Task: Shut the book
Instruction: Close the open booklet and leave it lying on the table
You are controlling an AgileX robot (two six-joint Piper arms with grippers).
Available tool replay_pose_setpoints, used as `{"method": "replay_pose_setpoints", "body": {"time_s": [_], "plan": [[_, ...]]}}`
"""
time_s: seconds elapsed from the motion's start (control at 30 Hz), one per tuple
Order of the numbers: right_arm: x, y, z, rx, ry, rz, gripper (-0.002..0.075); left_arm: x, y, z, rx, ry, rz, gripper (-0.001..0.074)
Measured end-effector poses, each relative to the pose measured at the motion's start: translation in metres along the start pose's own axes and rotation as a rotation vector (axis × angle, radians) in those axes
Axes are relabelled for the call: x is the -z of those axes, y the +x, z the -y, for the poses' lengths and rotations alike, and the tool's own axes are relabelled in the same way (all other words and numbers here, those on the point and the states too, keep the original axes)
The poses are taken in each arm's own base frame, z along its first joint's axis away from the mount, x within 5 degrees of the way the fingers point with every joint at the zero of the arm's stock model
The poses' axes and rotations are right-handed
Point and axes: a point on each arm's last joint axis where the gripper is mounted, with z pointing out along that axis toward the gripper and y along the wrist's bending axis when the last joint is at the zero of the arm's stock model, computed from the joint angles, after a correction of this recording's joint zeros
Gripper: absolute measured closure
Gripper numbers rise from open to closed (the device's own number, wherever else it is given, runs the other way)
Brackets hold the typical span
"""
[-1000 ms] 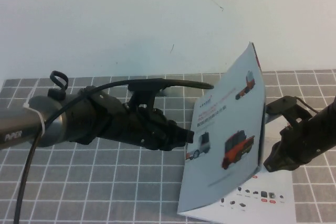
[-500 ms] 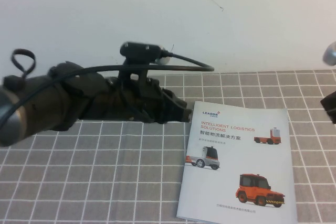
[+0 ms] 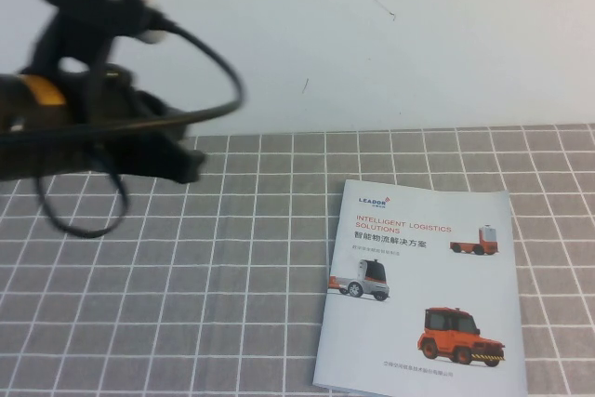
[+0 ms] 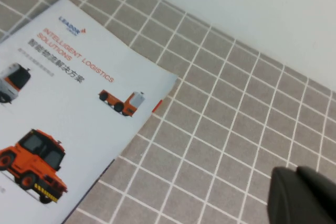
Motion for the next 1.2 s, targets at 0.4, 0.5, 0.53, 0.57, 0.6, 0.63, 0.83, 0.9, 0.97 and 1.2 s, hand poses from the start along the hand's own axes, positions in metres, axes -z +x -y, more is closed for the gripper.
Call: {"method": "replay_pose_setpoints", "body": {"time_s": [0.4, 0.5, 0.53, 0.57, 0.6, 0.63, 0.83, 0.9, 0.97, 1.2], "plan": [[0.038, 0.078, -0.044, -0.051, -0.002, 0.118, 0.0728, 0.054, 0.096, -0.005, 0.038, -0.171, 0.19, 0.0738], [0.041, 0.095, -0.052, -0.054, -0.001, 0.138, 0.0728, 0.065, 0.123, 0.0, 0.028, -0.181, 0.258, 0.0738], [0.042, 0.099, -0.054, -0.052, 0.003, 0.149, 0.0728, 0.069, 0.13, 0.001, 0.017, -0.186, 0.289, 0.0738], [0.043, 0.104, -0.057, -0.053, 0.004, 0.156, 0.0728, 0.073, 0.137, 0.002, 0.003, -0.19, 0.307, 0.0738], [0.043, 0.108, -0.059, -0.053, 0.005, 0.163, 0.0728, 0.076, 0.143, 0.003, -0.006, -0.193, 0.32, 0.0738], [0.042, 0.112, -0.061, -0.056, 0.004, 0.169, 0.0728, 0.078, 0.149, 0.004, -0.016, -0.196, 0.331, 0.0738], [0.037, 0.124, -0.066, -0.063, -0.013, 0.145, 0.0728, 0.089, 0.163, 0.007, -0.036, -0.203, 0.372, 0.0738], [0.037, 0.124, -0.066, -0.063, -0.013, 0.147, 0.0728, 0.09, 0.164, 0.007, -0.035, -0.202, 0.367, 0.0738], [0.037, 0.124, -0.066, -0.063, -0.014, 0.145, 0.0728, 0.09, 0.165, 0.008, -0.034, -0.201, 0.353, 0.0738], [0.036, 0.125, -0.067, -0.064, -0.015, 0.144, 0.0728, 0.086, 0.174, 0.008, -0.026, -0.191, 0.257, 0.0738]]}}
